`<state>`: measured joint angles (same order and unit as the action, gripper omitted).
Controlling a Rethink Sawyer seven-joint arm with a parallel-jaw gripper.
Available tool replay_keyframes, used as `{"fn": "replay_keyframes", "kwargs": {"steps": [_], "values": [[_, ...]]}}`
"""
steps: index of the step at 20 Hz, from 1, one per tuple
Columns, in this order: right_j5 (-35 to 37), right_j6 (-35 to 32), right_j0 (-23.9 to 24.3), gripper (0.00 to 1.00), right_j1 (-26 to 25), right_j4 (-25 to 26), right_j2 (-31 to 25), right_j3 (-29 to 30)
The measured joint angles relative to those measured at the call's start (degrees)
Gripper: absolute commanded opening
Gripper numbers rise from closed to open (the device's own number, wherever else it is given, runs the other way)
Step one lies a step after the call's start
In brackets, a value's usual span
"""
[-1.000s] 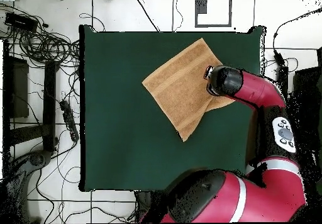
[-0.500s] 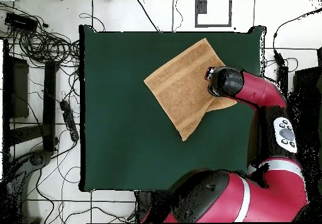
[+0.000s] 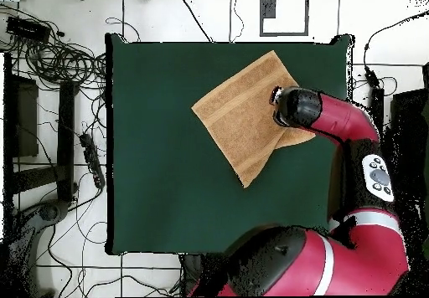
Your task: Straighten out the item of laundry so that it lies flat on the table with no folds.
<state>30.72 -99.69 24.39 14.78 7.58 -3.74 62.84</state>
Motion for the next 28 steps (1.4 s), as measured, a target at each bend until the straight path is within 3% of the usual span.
{"fn": "replay_keyframes", "kwargs": {"steps": [8,12,20,28], "values": [[0.0,0.0,-1.6,1.00,6.2,-0.7,0.1,6.4],[0.0,0.0,-5.1,1.00,11.0,-1.6,0.6,10.1],[2.1,0.0,-9.8,1.00,16.0,-3.9,0.6,10.9],[2.8,0.0,-13.7,1.00,17.2,-6.9,2.0,10.9]]}}
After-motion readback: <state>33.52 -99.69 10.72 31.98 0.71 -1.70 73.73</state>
